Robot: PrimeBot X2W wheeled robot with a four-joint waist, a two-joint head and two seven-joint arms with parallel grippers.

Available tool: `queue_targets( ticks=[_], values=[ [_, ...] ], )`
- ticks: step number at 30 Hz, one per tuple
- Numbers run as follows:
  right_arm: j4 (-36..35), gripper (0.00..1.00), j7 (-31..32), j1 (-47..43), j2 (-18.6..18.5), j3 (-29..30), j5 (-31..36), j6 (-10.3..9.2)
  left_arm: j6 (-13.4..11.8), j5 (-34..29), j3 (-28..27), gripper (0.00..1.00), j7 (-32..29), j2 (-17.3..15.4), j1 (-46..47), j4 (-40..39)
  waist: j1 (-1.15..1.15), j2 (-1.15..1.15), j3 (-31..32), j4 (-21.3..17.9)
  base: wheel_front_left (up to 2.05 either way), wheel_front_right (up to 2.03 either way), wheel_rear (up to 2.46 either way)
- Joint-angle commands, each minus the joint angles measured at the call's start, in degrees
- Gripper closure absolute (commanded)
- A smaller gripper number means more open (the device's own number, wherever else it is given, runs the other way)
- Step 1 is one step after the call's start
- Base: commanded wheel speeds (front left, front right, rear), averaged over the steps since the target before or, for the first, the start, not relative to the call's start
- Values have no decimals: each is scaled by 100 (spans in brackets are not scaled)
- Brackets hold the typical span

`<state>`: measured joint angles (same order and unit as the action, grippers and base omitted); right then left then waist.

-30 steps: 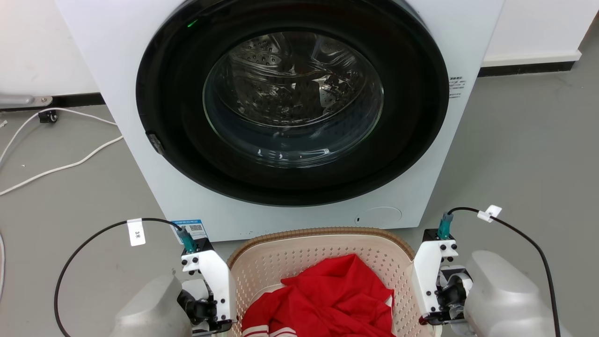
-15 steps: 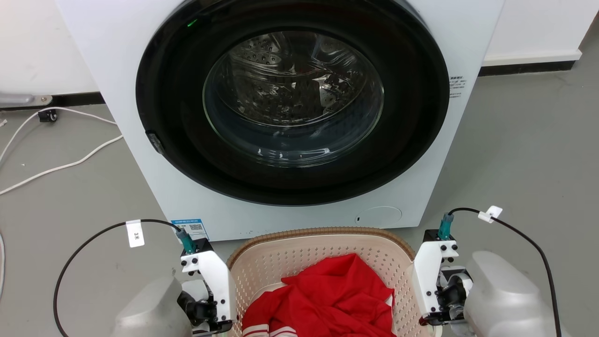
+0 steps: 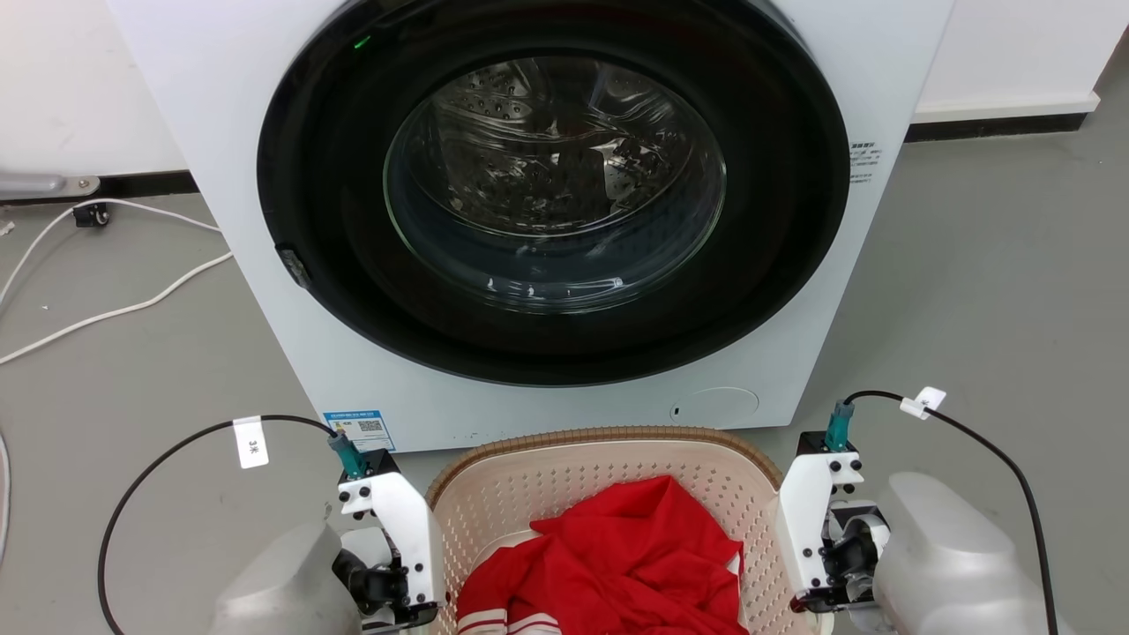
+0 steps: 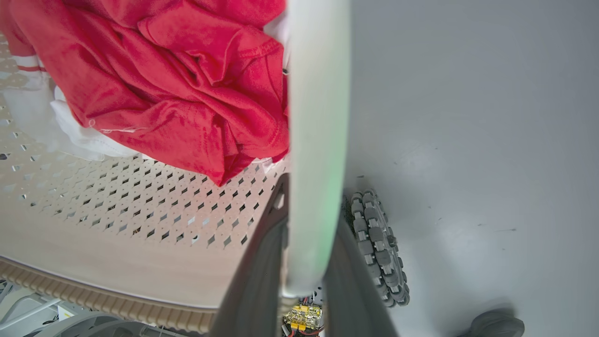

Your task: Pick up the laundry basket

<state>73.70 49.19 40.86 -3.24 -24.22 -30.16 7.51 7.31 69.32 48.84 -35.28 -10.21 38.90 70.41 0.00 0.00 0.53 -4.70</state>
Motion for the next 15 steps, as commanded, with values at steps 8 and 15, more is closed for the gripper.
queue_targets(
  ticks=[8, 15],
  values=[
    [18, 100, 8, -120, 22, 52, 80, -4, 31, 150, -80, 100, 81, 27, -35, 3, 0, 0, -16, 2, 0, 0, 0],
    [18, 100, 22, -129, 28, 105, 112, -4, 31, 180, -46, 100, 83, 21, -51, 40, 0, 0, -24, 2, 0, 0, 0]
  ],
)
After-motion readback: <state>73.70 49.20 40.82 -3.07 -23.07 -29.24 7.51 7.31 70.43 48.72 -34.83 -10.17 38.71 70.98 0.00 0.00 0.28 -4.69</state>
